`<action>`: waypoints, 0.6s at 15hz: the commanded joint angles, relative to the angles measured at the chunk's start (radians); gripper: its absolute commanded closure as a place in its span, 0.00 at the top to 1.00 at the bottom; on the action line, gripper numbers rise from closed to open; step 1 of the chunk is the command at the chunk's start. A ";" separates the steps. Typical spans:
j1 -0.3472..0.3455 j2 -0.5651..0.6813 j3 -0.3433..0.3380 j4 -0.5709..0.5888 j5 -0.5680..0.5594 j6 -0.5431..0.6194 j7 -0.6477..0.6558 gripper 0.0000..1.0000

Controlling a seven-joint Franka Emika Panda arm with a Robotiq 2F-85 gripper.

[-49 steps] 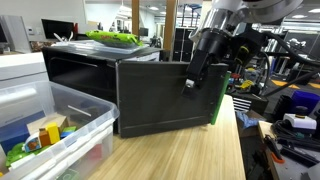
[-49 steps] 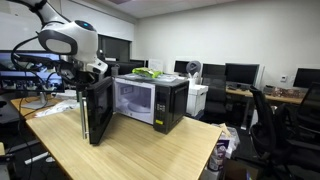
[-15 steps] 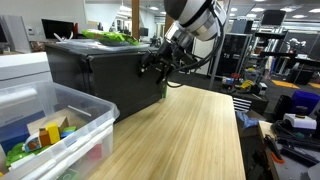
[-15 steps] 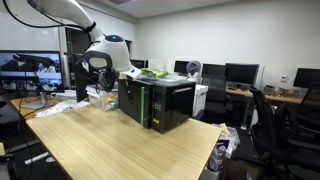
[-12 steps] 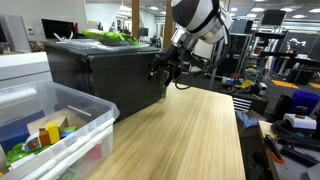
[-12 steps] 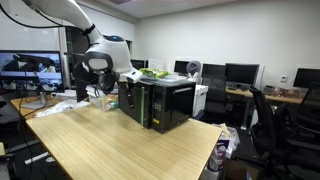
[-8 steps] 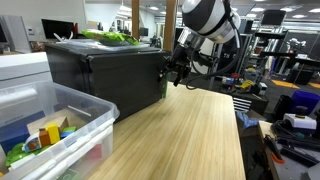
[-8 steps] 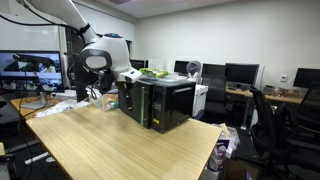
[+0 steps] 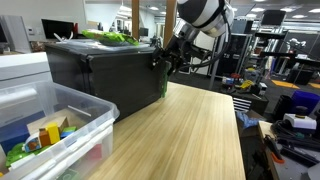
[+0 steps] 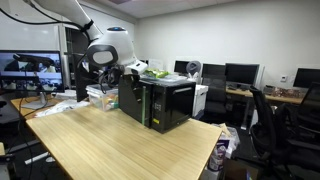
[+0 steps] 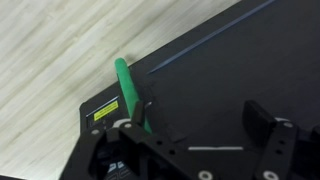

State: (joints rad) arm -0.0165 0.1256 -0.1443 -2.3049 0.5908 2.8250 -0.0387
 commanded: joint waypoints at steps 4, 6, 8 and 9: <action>-0.005 0.142 0.010 0.161 0.086 0.093 0.024 1.00; 0.002 0.114 0.001 0.128 0.067 0.067 0.027 1.00; -0.032 0.042 0.018 0.045 -0.042 -0.022 0.073 1.00; -0.040 -0.023 0.010 -0.013 -0.115 -0.120 0.089 1.00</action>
State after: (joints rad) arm -0.0211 0.2028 -0.1405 -2.2254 0.5929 2.8270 -0.0054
